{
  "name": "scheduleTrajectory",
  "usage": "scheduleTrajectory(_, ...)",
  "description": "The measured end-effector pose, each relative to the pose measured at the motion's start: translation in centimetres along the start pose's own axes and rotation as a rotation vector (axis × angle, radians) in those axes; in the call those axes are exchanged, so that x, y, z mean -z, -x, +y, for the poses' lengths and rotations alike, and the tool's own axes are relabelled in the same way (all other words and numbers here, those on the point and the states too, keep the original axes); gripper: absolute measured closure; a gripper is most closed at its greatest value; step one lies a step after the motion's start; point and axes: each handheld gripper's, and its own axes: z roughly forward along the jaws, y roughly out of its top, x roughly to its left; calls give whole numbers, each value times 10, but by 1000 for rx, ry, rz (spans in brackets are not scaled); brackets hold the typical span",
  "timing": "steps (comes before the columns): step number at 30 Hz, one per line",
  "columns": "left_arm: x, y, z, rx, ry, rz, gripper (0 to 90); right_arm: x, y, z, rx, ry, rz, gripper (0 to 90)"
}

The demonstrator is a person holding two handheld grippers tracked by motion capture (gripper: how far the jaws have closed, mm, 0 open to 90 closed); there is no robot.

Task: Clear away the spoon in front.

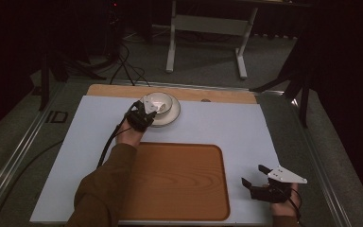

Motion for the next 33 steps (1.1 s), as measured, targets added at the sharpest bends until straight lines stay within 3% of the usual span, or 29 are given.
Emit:
scheduleTrajectory(9, 8, -1, 3, 23, 24, -8, 894, 0, 0, 0, -1, 0, 1, 139)
scheduleTrajectory(33, 48, -6, 12, 6, 92, -7, 894, 0, 0, 0, -1, 5, 1, 139)
